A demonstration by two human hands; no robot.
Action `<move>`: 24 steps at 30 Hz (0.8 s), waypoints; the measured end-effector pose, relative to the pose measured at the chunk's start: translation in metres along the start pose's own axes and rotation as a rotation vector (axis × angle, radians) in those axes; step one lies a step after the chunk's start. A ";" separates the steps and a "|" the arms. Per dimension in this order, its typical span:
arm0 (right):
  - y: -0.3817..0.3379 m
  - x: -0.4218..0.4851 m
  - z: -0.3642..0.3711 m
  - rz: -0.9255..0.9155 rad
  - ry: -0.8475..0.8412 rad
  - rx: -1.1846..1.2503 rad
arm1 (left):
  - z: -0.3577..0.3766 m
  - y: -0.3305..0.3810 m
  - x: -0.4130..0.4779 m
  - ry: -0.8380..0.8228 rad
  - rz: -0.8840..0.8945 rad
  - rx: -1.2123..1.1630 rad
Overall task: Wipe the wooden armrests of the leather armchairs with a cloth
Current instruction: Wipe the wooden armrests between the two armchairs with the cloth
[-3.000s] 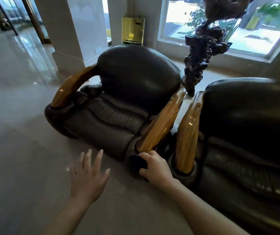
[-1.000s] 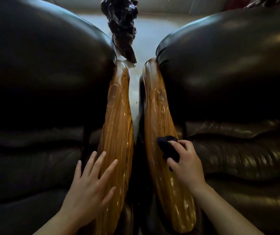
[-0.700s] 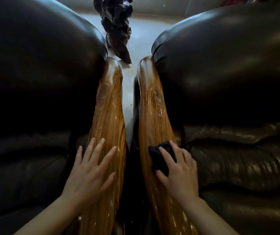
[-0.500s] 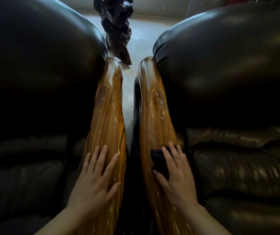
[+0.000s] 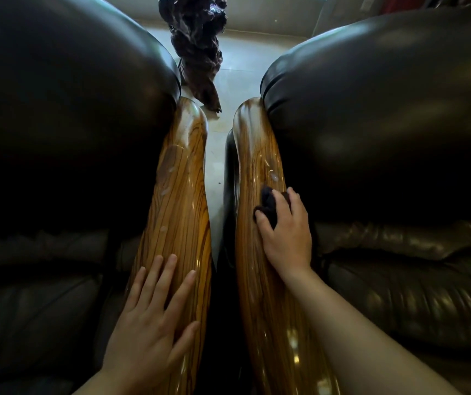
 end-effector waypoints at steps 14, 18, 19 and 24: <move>0.000 -0.012 0.003 -0.080 -0.027 -0.058 | -0.003 -0.001 -0.001 0.015 -0.032 -0.088; 0.008 -0.056 0.002 -0.296 -0.115 -0.096 | -0.008 0.001 0.000 0.015 -0.070 -0.138; 0.012 -0.055 0.002 -0.286 -0.119 -0.088 | -0.008 0.000 0.002 0.020 -0.090 -0.156; -0.003 0.012 0.006 0.004 -0.064 -0.009 | -0.016 -0.008 0.029 0.065 -0.183 -0.180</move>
Point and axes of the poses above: each hand's wrist, its own x-axis towards the middle knuckle, its own z-axis out of the palm, y = z × x, the point moved 6 cm from there along x, towards the middle knuckle
